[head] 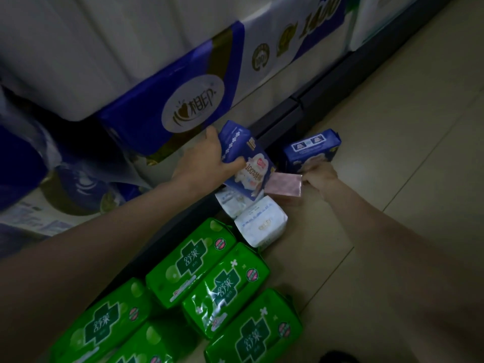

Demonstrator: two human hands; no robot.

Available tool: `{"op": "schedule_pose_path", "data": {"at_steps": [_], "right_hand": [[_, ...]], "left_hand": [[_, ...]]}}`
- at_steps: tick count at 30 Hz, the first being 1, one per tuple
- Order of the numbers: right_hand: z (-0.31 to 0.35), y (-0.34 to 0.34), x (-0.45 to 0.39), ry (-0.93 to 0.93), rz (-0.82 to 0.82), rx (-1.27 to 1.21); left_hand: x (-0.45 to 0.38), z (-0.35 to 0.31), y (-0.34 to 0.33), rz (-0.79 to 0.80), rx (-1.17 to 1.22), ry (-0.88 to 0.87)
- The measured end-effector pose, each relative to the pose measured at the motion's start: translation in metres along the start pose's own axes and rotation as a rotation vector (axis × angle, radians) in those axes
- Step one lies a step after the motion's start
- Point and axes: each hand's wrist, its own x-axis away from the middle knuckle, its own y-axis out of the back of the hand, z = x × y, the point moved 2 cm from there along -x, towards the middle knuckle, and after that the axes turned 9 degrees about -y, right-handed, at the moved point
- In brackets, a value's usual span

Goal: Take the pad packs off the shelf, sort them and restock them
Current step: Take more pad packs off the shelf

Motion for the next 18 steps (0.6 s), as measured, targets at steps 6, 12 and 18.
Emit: {"op": "schedule_pose_path", "data": {"at_steps": [6,12,18], "right_hand": [[0.031,0.019,0.068,-0.014,0.780,-0.495],[0.047,0.068,0.059,0.403,0.382,0.197],[0.078,0.078,0.056,0.786,0.215,0.767]], "left_hand": [[-0.006,0.001,-0.005,-0.020,0.495,0.092],[-0.018,-0.013,-0.021,0.093,0.367,-0.090],[-0.038,-0.044,-0.056,0.137,0.317,-0.197]]}}
